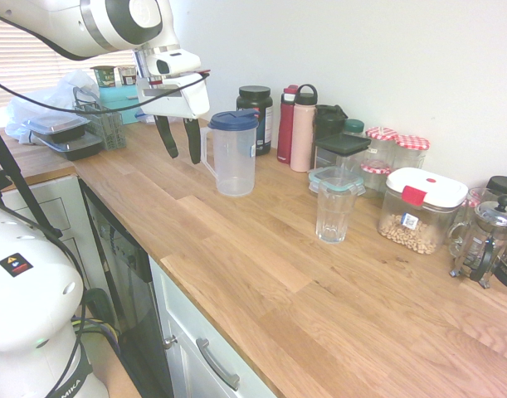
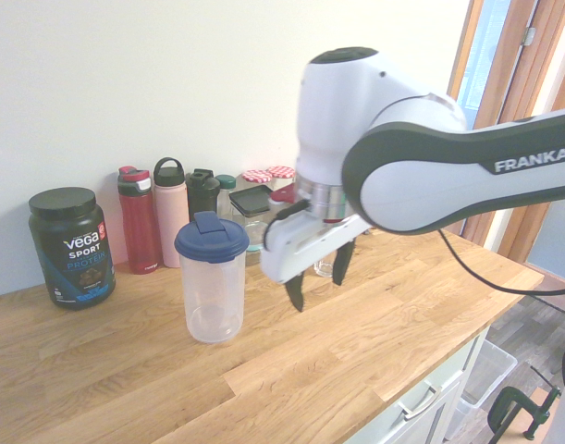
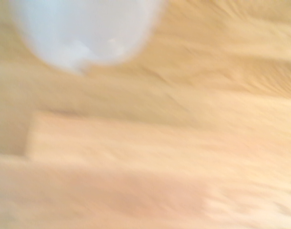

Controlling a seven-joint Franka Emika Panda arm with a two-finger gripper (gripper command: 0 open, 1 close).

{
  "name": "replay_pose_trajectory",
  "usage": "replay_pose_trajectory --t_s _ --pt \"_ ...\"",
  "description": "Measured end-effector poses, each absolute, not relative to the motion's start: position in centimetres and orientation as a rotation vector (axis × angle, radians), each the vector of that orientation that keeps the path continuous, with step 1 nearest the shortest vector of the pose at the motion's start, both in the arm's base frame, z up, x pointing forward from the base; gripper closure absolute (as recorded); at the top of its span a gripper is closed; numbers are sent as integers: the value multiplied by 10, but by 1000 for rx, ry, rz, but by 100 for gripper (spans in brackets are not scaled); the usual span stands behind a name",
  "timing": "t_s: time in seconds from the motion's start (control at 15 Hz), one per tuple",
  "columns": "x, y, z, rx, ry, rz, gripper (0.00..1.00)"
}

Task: Pour me some water

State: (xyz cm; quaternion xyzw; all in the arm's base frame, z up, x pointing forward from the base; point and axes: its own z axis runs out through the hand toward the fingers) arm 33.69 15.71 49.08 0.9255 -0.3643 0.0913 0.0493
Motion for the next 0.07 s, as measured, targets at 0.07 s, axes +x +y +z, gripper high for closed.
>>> replay_pose_trajectory --t_s 0.07 --pt "331 138 488 2834 -1099 260 0"
